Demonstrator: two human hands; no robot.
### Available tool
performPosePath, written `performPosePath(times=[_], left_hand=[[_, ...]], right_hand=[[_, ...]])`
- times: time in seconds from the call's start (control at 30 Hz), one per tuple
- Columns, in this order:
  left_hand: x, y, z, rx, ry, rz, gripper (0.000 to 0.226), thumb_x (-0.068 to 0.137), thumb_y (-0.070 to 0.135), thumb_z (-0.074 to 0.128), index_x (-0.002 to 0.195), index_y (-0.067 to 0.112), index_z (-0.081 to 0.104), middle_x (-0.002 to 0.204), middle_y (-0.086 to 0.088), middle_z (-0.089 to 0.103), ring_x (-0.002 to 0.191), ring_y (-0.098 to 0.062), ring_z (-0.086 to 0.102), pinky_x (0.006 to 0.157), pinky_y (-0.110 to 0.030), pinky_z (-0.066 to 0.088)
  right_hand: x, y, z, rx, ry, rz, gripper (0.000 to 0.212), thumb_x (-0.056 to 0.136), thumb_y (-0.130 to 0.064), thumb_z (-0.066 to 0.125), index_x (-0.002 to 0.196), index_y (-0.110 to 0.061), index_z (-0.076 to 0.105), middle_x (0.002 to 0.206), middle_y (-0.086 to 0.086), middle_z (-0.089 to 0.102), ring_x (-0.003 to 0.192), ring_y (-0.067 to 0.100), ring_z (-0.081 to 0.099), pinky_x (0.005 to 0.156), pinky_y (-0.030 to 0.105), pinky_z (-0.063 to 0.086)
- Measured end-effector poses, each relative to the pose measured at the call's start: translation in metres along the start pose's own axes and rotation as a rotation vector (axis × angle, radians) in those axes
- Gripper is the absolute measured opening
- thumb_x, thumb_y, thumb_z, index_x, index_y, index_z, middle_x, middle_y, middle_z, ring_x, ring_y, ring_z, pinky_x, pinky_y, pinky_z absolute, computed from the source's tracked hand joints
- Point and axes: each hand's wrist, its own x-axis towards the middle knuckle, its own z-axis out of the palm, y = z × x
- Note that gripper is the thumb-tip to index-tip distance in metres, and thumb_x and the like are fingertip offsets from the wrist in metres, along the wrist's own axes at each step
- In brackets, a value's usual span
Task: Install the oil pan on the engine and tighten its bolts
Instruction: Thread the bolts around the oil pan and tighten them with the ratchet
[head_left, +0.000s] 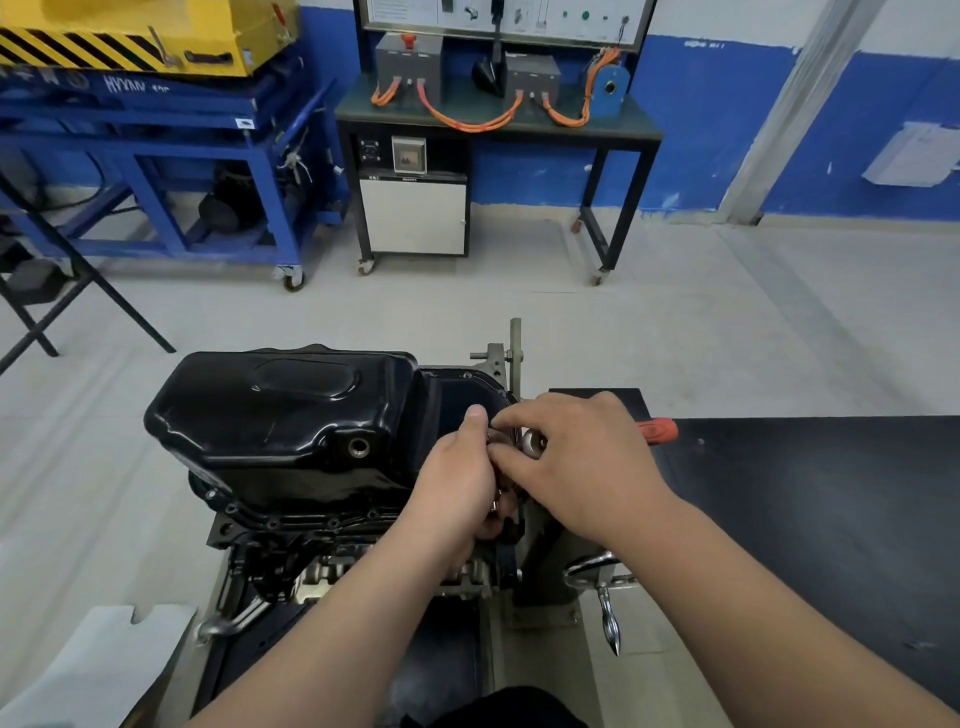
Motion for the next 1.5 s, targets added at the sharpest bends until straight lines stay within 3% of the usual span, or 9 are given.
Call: performPosePath(times=[0.17,0.47,0.77,0.9,1.0,1.13,1.23,1.33,1.5], left_hand=[[-0.001,0.002,-0.005,0.04,-0.033,0.027,0.056,0.097,0.048,0.028,0.062,0.015,0.055,0.05,-0.006,0.038,0.035,-0.015,0.034,0.037,-0.014,0.024],[-0.001,0.005,-0.014,0.111,-0.015,0.058,0.057,0.095,0.053,0.027,0.058,0.021,0.056,0.05,-0.003,0.038,0.04,-0.016,0.034,0.038,-0.016,0.023],[-0.003,-0.007,-0.023,-0.504,-0.149,-0.128,0.029,0.092,0.033,0.044,0.067,0.019,0.051,0.053,0.005,0.035,0.035,-0.008,0.028,0.031,-0.012,0.017],[-0.009,-0.012,-0.02,-0.555,-0.227,-0.081,0.032,0.091,0.032,0.045,0.065,0.02,0.061,0.051,0.006,0.032,0.034,-0.005,0.027,0.03,-0.012,0.018],[-0.012,-0.013,-0.014,-0.579,-0.246,-0.083,0.037,0.09,0.036,0.05,0.058,0.023,0.063,0.045,0.008,0.036,0.033,-0.004,0.029,0.03,-0.013,0.018],[-0.01,-0.011,-0.01,-0.664,-0.234,-0.134,0.033,0.088,0.035,0.053,0.062,0.019,0.065,0.042,0.006,0.046,0.03,-0.003,0.031,0.028,-0.012,0.016],[-0.005,-0.011,-0.016,-0.761,-0.193,-0.142,0.017,0.081,0.034,0.057,0.072,0.02,0.063,0.045,0.008,0.033,0.031,-0.003,0.028,0.028,-0.011,0.016],[0.002,-0.016,-0.032,-0.819,-0.119,-0.167,0.02,0.086,0.034,0.054,0.071,0.022,0.059,0.046,0.007,0.029,0.033,-0.003,0.026,0.029,-0.01,0.014],[0.015,-0.019,-0.049,-0.85,0.05,-0.215,0.026,0.092,0.037,0.05,0.072,0.021,0.056,0.045,0.009,0.032,0.032,-0.003,0.028,0.028,-0.011,0.017]], right_hand=[[0.003,-0.005,0.0,-0.063,-0.018,-0.052,0.023,0.088,-0.044,0.046,0.097,-0.039,0.066,0.088,-0.011,0.064,0.083,0.009,0.058,0.083,0.034,0.034],[0.012,-0.014,0.0,-0.093,-0.002,-0.102,0.02,0.084,-0.042,0.049,0.09,-0.037,0.068,0.081,-0.012,0.064,0.077,0.008,0.057,0.079,0.032,0.034],[0.009,-0.014,-0.013,0.121,0.06,0.018,0.007,0.076,-0.031,0.059,0.079,-0.029,0.066,0.066,-0.014,0.06,0.069,0.01,0.056,0.077,0.029,0.041],[0.002,-0.014,-0.008,0.035,0.153,-0.026,0.004,0.077,-0.031,0.062,0.075,-0.028,0.064,0.055,-0.018,0.048,0.056,0.007,0.042,0.074,0.03,0.039],[-0.002,-0.016,-0.001,-0.07,0.174,-0.079,0.006,0.077,-0.029,0.062,0.074,-0.025,0.064,0.065,-0.01,0.062,0.059,0.013,0.055,0.07,0.035,0.041],[-0.004,-0.016,0.003,-0.127,0.119,-0.131,0.01,0.082,-0.032,0.061,0.081,-0.022,0.064,0.073,-0.006,0.063,0.068,0.018,0.061,0.066,0.035,0.042],[-0.003,-0.008,-0.008,0.025,0.065,0.017,0.012,0.083,-0.043,0.058,0.091,-0.035,0.054,0.079,-0.016,0.054,0.074,0.009,0.051,0.066,0.028,0.039],[-0.006,0.004,-0.025,0.201,0.1,0.088,0.011,0.08,-0.04,0.06,0.079,-0.033,0.051,0.073,-0.017,0.057,0.069,0.003,0.053,0.065,0.027,0.045],[-0.015,0.0,-0.046,0.338,0.18,0.058,0.011,0.074,-0.042,0.059,0.07,-0.033,0.055,0.07,-0.019,0.059,0.061,0.005,0.052,0.053,0.012,0.039]])
